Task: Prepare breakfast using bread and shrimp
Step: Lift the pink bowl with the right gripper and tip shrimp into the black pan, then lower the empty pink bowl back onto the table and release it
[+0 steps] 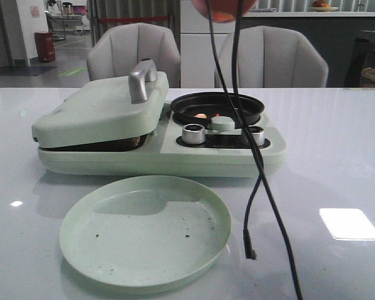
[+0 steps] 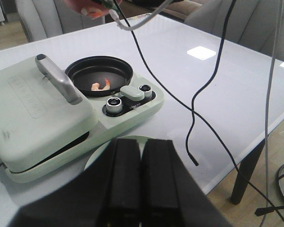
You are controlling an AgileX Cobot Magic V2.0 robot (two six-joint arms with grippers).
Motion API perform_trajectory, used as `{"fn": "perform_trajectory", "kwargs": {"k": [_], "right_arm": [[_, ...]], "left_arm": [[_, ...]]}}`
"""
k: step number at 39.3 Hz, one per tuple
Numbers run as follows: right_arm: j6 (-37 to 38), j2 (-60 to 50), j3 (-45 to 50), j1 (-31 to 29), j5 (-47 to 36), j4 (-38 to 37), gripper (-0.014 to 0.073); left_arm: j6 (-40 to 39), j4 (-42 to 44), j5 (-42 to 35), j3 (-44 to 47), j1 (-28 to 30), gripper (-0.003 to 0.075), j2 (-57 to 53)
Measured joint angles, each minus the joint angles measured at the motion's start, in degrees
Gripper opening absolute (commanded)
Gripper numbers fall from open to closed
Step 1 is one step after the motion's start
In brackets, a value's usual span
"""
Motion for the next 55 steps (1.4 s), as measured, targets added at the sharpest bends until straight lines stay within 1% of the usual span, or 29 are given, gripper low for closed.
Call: {"fn": "perform_trajectory", "kwargs": {"k": [9,16,22,35,41,46,48,52,55], "right_arm": [[-1.64,0.86,-0.88,0.00,0.94,-0.34,0.0045],[-2.31,5.45,-1.11,-0.34,3.32,-0.27,0.0045],[-2.57,7.58,-1.11,-0.34,3.42,0.05,0.0045],[-2.66,7.17,-1.11,-0.23,4.55,0.05,0.0045],[-2.78,3.98,-1.11,-0.23,6.44,1.65,0.0044],[-2.78,-0.78,-1.11,-0.37,7.47,6.54,0.0044],[-2.78,-3.13,-1.11,-1.11,7.58,10.57,0.0044],[-2.78,-8.44,-0.80,-4.19,8.24,22.78,0.0044],[-2.78,-12.02,0.96,-7.91,8.93,31.04,0.0044]], "left_arm": [[0.00,0.00,0.00,0.00,0.00,0.0100,0.00],[0.00,0.00,0.00,0.00,0.00,0.0100,0.00],[0.00,0.00,0.00,0.00,0.00,0.0100,0.00],[0.00,0.00,0.00,0.00,0.00,0.0100,0.00],[0.03,0.00,0.00,0.00,0.00,0.0100,0.00],[0.03,0.00,0.00,0.00,0.00,0.0100,0.00],[0.03,0.00,0.00,0.00,0.00,0.0100,0.00],[0.03,0.00,0.00,0.00,0.00,0.0100,0.00],[0.12,0.00,0.00,0.00,0.00,0.0100,0.00]]}}
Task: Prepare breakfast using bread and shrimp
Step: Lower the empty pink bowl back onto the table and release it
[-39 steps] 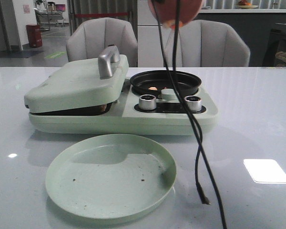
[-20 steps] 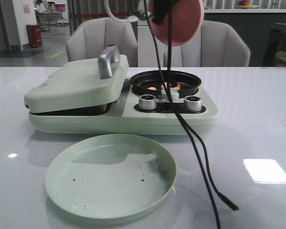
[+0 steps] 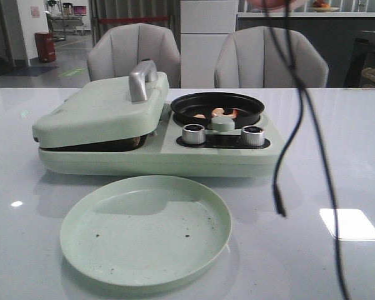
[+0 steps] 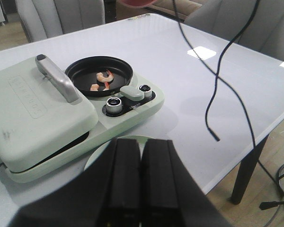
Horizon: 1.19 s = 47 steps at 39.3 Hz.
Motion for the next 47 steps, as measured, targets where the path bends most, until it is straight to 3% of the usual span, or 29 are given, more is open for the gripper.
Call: {"fn": "perform_trajectory", "kwargs": {"k": [8,12,17,27,41,44,47], "right_arm": [[-10.75,-8.85,13.48,-14.82,1.93,29.02,0.0044],[-16.79,-10.91,20.37,-20.51,-1.92,44.53,0.0044],[-20.91,-11.98,28.35,-24.30,-8.69,55.09,0.0044],[-22.11,-11.56,37.94,-25.39,-18.93,57.63,0.0044],[-22.21,-4.82,38.31,-30.36,-19.51,58.28,0.0048],[-22.33,-3.99,38.31,-30.36,-19.62,58.37,0.0124],[-22.33,-3.99,38.31,-30.36,-19.84,58.37,0.0300]], "left_arm": [[0.00,0.00,0.00,0.00,0.00,0.0100,0.00],[0.00,0.00,0.00,0.00,0.00,0.0100,0.00],[0.00,0.00,0.00,0.00,0.00,0.0100,0.00],[0.00,0.00,0.00,0.00,0.00,0.0100,0.00],[0.00,0.00,0.00,0.00,0.00,0.0100,0.00],[0.00,0.00,0.00,0.00,0.00,0.0100,0.00],[0.00,0.00,0.00,0.00,0.00,0.0100,0.00]]}}
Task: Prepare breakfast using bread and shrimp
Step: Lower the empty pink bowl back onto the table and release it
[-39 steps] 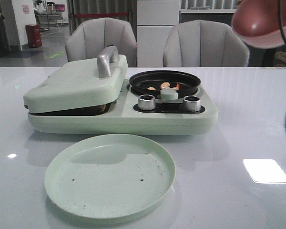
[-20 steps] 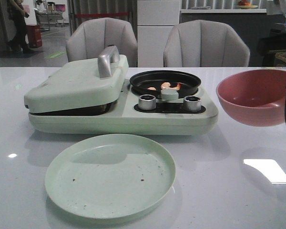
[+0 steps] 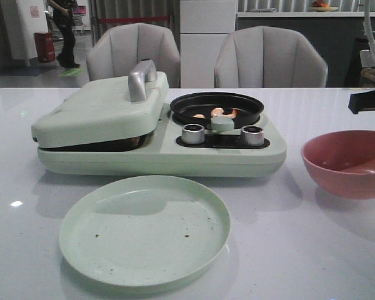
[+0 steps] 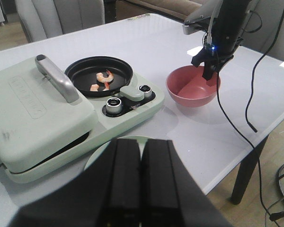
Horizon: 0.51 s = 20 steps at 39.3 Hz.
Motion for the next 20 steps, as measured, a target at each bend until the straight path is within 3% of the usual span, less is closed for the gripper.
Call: {"fn": "perform_trajectory", "kwargs": {"k": [2,4,20], "right_arm": [[0.00,0.00,0.00,0.00,0.00,0.00,0.0401],[0.00,0.13,0.00,0.00,-0.11,-0.37,0.0448],[0.00,-5.90,0.00,0.77,-0.47,-1.65,0.0442]], "left_arm": [[0.00,0.00,0.00,0.00,0.00,0.0100,0.00],[0.00,0.00,0.00,0.00,0.00,0.0100,0.00],[0.00,0.00,0.00,0.00,0.00,0.0100,0.00]]}}
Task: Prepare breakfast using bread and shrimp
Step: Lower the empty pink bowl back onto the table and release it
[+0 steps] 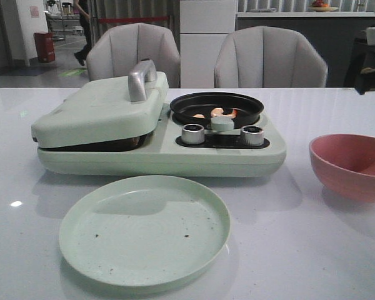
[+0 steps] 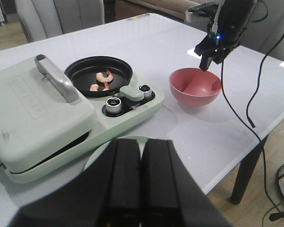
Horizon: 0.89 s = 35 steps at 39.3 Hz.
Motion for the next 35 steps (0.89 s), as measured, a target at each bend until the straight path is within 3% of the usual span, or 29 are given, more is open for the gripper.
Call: {"fn": "perform_trajectory", "kwargs": {"k": [13,19,28,35], "right_arm": [[-0.99,-13.97,0.04,11.03,0.95,0.40,0.0442],[-2.66,-19.47,1.87,13.47,1.10,2.01,0.0442],[-3.26,-30.04,13.35,13.60,1.22,3.34,0.0442],[-4.80,-40.33,23.45,13.60,-0.24,8.38,0.0442]], "left_arm": [[0.00,0.00,0.00,0.00,0.00,0.0100,0.00],[0.00,0.00,0.00,0.00,0.00,0.0100,0.00],[0.00,0.00,0.00,0.00,0.00,0.0100,0.00],[0.00,0.00,0.00,0.00,0.00,0.0100,0.00]]}}
